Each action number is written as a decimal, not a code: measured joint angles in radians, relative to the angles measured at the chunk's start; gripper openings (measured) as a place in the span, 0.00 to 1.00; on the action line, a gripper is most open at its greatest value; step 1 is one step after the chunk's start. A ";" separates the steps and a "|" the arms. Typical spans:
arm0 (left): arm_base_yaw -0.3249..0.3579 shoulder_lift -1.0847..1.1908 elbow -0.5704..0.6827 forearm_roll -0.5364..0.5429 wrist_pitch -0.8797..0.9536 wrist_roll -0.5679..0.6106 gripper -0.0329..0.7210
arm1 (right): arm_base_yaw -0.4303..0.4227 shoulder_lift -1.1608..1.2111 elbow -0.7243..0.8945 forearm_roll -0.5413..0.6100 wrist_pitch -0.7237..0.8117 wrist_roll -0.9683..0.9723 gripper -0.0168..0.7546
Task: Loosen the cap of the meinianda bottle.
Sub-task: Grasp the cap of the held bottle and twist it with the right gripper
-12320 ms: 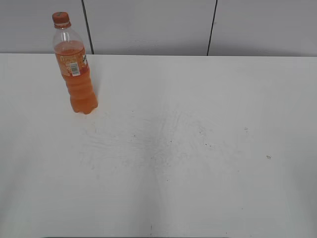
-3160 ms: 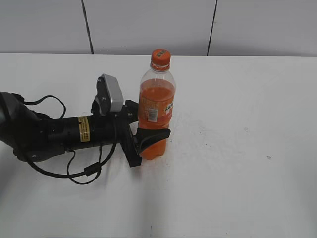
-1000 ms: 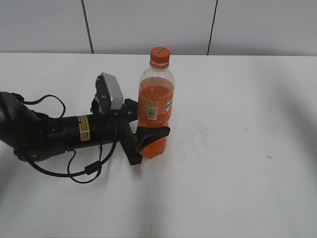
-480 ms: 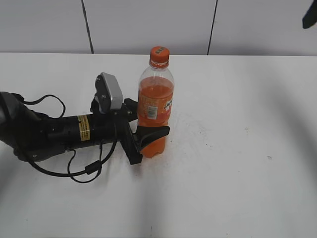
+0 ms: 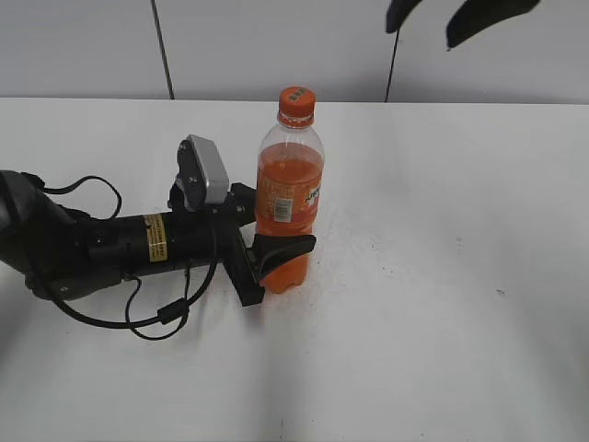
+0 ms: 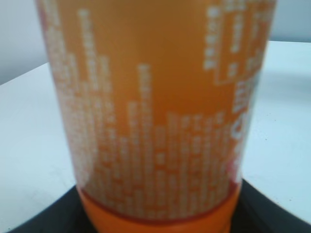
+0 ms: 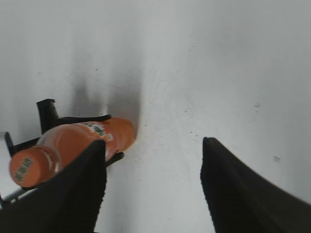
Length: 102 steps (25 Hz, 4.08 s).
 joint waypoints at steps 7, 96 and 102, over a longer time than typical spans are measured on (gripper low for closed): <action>0.000 0.000 0.000 0.002 -0.001 0.000 0.57 | 0.150 0.123 -0.133 -0.015 0.001 0.081 0.62; 0.000 0.000 0.000 -0.005 0.001 0.000 0.57 | 0.276 0.214 -0.123 -0.059 0.004 0.040 0.36; 0.000 0.000 0.000 -0.006 0.001 0.000 0.57 | 0.276 0.214 -0.123 -0.049 0.004 -0.208 0.36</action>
